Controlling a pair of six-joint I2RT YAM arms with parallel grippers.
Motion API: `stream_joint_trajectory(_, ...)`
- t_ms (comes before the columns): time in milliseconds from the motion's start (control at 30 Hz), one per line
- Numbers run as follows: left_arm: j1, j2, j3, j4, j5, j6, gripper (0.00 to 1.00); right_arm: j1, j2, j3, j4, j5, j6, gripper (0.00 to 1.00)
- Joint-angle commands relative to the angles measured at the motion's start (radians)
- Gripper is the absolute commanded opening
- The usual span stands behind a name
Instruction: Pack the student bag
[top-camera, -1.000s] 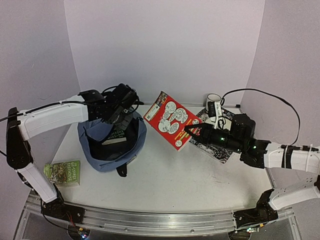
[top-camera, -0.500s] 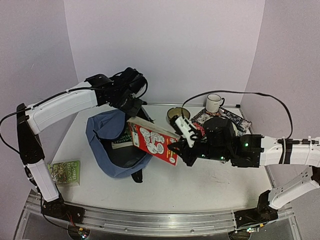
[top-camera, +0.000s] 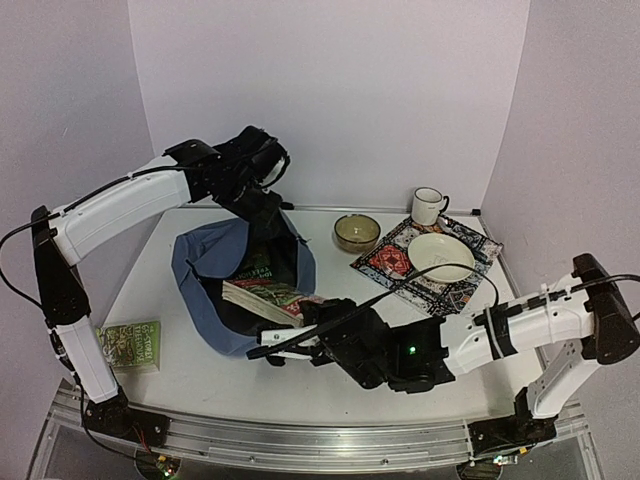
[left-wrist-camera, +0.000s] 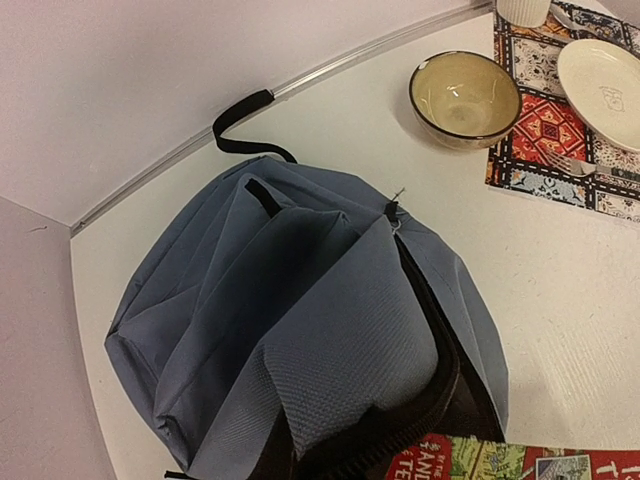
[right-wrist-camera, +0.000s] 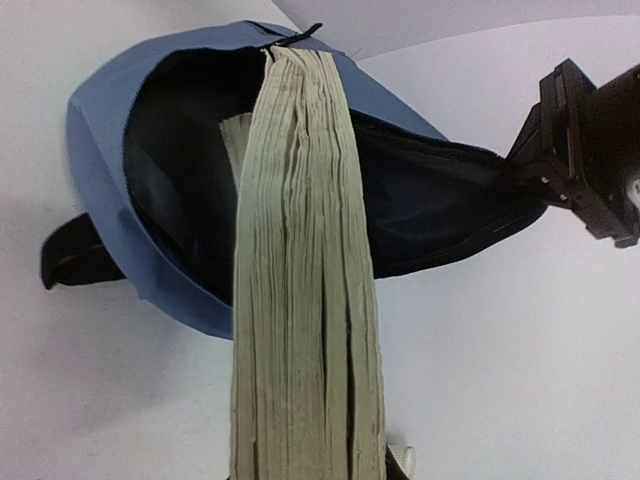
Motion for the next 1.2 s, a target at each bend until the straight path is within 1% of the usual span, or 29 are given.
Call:
stream_joint_trajectory(0,0.001,-0.036,0.059,0.045,0.015,0.014,0.00,-0.004,0.030,0.044,0.303,0.175,-0.348,0.00)
stream_joint_trajectory(233,0.003,-0.046,0.060,0.037,0.035,0.016,0.00,-0.014,0.149,0.045,0.476,0.180,-0.601,0.00)
stream_joint_trajectory(533,0.003,-0.055,0.075,0.022,0.061,0.014,0.00,-0.074,0.254,0.075,0.661,0.177,-0.752,0.00)
stream_joint_trajectory(667,0.005,-0.063,0.083,0.008,0.003,0.022,0.00,-0.089,0.285,0.068,0.674,0.164,-0.782,0.00)
stream_joint_trajectory(833,0.008,-0.058,0.110,-0.002,-0.029,0.023,0.00,-0.096,0.299,0.060,0.683,0.153,-0.793,0.00)
stream_joint_trajectory(900,0.008,-0.051,0.127,-0.007,-0.006,0.020,0.00,-0.096,0.311,0.079,0.684,0.153,-0.785,0.00)
stream_joint_trajectory(1067,0.008,-0.043,0.145,-0.006,0.125,0.006,0.00,-0.098,0.394,0.187,0.696,0.150,-0.795,0.00)
stream_joint_trajectory(1167,0.008,-0.044,0.150,-0.006,0.180,-0.004,0.00,-0.110,0.448,0.246,0.696,0.144,-0.798,0.00)
